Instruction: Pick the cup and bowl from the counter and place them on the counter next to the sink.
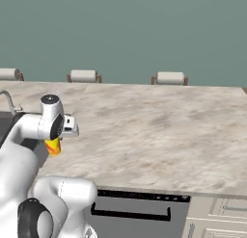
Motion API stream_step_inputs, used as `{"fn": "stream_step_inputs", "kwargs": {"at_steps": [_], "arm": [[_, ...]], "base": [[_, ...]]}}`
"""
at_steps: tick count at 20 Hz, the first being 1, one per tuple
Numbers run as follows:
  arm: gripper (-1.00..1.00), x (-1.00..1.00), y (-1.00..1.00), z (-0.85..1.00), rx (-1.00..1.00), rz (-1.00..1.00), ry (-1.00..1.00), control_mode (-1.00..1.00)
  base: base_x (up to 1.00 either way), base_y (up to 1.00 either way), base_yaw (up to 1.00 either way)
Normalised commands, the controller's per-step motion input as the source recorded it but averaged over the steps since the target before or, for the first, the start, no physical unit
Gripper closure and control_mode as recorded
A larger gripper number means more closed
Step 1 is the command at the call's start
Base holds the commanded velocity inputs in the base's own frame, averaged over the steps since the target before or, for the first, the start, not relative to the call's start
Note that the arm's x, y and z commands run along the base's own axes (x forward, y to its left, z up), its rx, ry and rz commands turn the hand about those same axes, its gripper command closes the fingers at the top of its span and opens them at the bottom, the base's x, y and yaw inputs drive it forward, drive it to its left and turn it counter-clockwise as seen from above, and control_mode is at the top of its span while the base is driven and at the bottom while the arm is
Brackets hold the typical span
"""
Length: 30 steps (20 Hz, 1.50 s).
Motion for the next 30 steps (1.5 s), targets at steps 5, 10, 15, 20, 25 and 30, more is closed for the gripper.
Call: {"fn": "stream_step_inputs", "kwargs": {"at_steps": [5,10,15,20,25,30], "arm": [[1.00,0.05,0.00,-0.28,0.00,0.00,0.00,-1.00],[1.00,0.03,0.00,-0.19,-0.01,0.00,0.00,-1.00],[1.00,0.00,0.00,-0.19,-0.01,0.00,0.00,-1.00],[1.00,0.00,0.00,-0.20,0.00,0.00,0.00,-1.00],[1.00,0.00,0.00,-0.16,0.00,0.00,0.00,-1.00],[1.00,0.00,0.00,-0.18,0.00,0.00,0.00,-1.00]], "base": [[0.00,0.00,0.00],[0.00,0.00,0.00],[0.00,0.00,0.00],[0.00,0.00,0.00],[0.00,0.00,0.00],[0.00,0.00,0.00]]}}
